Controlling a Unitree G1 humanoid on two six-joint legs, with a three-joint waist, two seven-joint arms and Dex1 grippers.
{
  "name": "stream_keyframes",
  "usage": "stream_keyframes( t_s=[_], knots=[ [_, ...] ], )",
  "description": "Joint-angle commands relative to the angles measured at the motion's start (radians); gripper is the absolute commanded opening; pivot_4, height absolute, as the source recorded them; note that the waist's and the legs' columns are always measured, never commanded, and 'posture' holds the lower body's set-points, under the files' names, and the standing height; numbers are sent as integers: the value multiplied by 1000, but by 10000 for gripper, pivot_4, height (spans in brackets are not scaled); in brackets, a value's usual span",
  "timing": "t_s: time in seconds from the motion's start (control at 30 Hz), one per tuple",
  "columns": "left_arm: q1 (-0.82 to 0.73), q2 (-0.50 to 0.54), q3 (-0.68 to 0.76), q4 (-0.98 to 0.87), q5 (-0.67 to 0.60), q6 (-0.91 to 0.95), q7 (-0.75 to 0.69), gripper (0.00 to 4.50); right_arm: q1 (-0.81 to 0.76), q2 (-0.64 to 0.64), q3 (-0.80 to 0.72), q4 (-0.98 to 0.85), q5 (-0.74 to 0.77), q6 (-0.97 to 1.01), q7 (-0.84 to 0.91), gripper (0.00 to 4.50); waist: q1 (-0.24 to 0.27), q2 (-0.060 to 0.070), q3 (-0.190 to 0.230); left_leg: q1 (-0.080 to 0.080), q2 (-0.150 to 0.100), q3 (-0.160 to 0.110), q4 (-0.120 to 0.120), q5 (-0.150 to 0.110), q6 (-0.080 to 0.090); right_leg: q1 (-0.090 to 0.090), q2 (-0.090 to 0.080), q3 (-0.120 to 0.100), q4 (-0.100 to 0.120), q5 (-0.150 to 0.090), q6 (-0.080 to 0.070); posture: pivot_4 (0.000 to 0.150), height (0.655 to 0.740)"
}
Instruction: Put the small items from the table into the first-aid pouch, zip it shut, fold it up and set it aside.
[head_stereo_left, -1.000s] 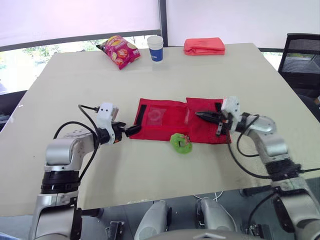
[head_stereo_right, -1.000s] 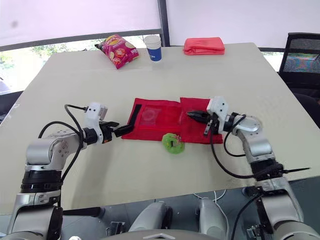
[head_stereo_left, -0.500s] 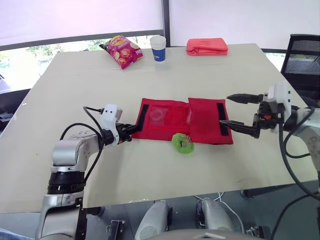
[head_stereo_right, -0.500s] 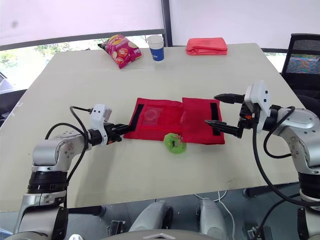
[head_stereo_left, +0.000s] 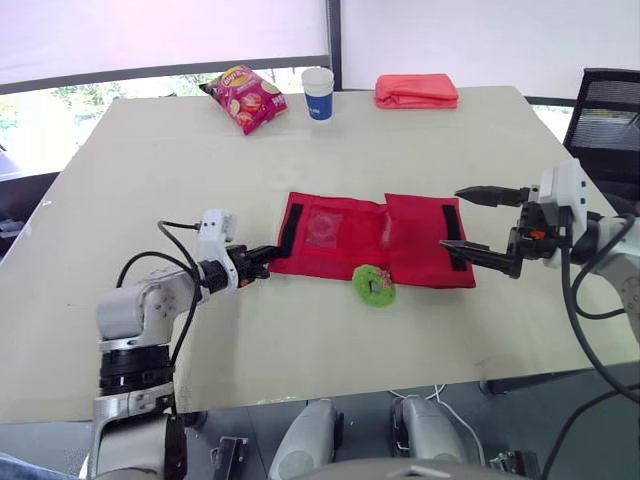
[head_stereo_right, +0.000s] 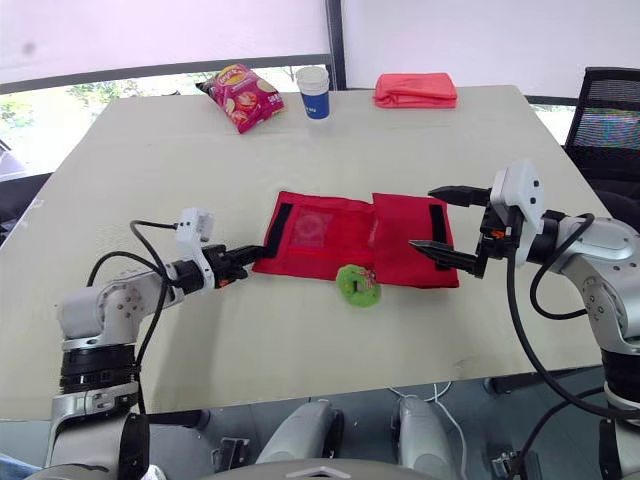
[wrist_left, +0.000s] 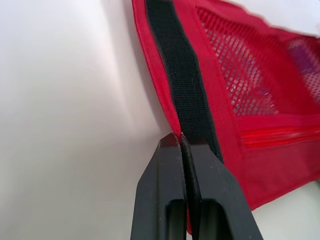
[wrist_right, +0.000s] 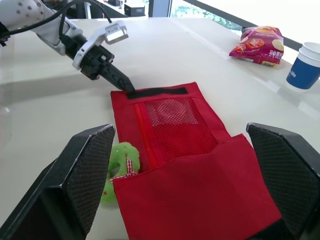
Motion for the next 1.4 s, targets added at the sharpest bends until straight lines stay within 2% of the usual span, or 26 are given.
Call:
stream_keyframes(
  t_s=[0.03, 0.2, 0.3, 0.43, 0.67, 0.7, 0.73, 0.77, 0.83, 0.87, 0.93, 1.0, 1.13, 1.4],
  knots=[
    [-5, 89, 55, 16, -24, -39, -68, 290, -28, -2, -1, -11, 7, -4, -6, 45000, -4, 0, 1, 0, 0, 0, 0, 0, 0, 0, 0, 0, 0, 0, 0, 1500, 7395],
    [-49, 124, 116, 74, -82, -50, -104, 290, -43, -2, 18, 2, -5, -9, -4, 45000, -2, -1, 2, 0, 1, 1, -1, 0, 0, -1, 0, -2, 0, 0, 0, 1500, 7395],
    [-68, 131, 177, 64, -171, -2, -133, 290, -52, -2, 25, 8, -6, -10, -5, 45000, -1, -2, 3, -1, 1, 0, 0, 0, 0, -1, -1, -3, -1, 0, 0, 1500, 7395],
    [-62, 160, 184, 52, -217, 24, -157, 290, -70, 31, 43, 42, -22, -38, -21, 45000, -2, -3, 4, -2, 1, 0, 0, 0, -1, -2, -1, -3, -1, 0, 0, 1500, 7395],
    [-77, 192, 163, 50, -263, 48, -186, 290, -132, 170, 129, 280, -123, -136, -38, 45000, -8, -4, 4, -2, 2, 1, -1, 1, -2, -3, -1, -5, -1, 2, -2, 1500, 7395],
    [-80, 195, 155, 49, -262, 48, -188, 0, -142, 189, 140, 319, -136, -159, -29, 39847, -10, -4, 4, -2, 1, 1, -1, 1, -2, -3, -1, -5, -1, 2, -3, 1500, 7395],
    [-83, 195, 148, 51, -260, 47, -188, 0, -153, 208, 148, 359, -145, -179, -19, 37271, -11, -3, 5, -1, 1, 1, -1, 1, -2, -3, -1, -6, -1, 2, -4, 1500, 7395],
    [-89, 196, 143, 54, -258, 44, -189, 0, -167, 224, 161, 403, -166, -209, -12, 31091, -10, -2, 5, -2, 1, 1, -1, 1, -2, -3, -1, -7, -1, 2, -4, 1500, 7395],
    [-96, 197, 138, 57, -256, 41, -190, 0, -188, 244, 178, 465, -200, -260, -3, 26132, -13, -2, 6, -2, 1, 1, -1, 1, -2, -3, -2, -7, -1, 2, -4, 1500, 7395],
    [-103, 198, 138, 59, -261, 43, -192, 0, -208, 264, 183, 515, -217, -295, -3, 19928, -15, -2, 6, -2, 1, 1, -1, 1, -2, -3, -1, -8, -1, 3, -4, 1500, 7395],
    [-104, 209, 132, 51, -272, 45, -217, 0, -245, 301, 193, 608, -248, -355, -4, 11148, -23, -2, 7, -1, 1, 1, -1, 2, -3, -3, -1, -8, -1, 3, -4, 1500, 7395],
    [-102, 222, 124, 41, -286, 45, -252, 0, -274, 334, 207, 705, -286, -418, -1, 186, -27, -2, 7, -1, 1, 1, -1, 2, -3, -3, -1, -8, 0, 3, -4, 1500, 7395],
    [-133, 235, 110, 47, -299, 28, -296, 0, -296, 384, 260, 829, -370, -506, -1, 186, -28, -2, 7, 0, 1, 1, -5, 3, -4, -4, -1, -7, 0, 3, -5, 1500, 7395],
    [-176, 205, 44, 10, -306, -53, -416, 0, -309, 415, 323, 924, -501, -530, -62, 186, -34, -3, 6, 3, 1, 2, -8, 4, -7, -4, 0, -6, 2, 3, -5, 1500, 7395]
  ],
)
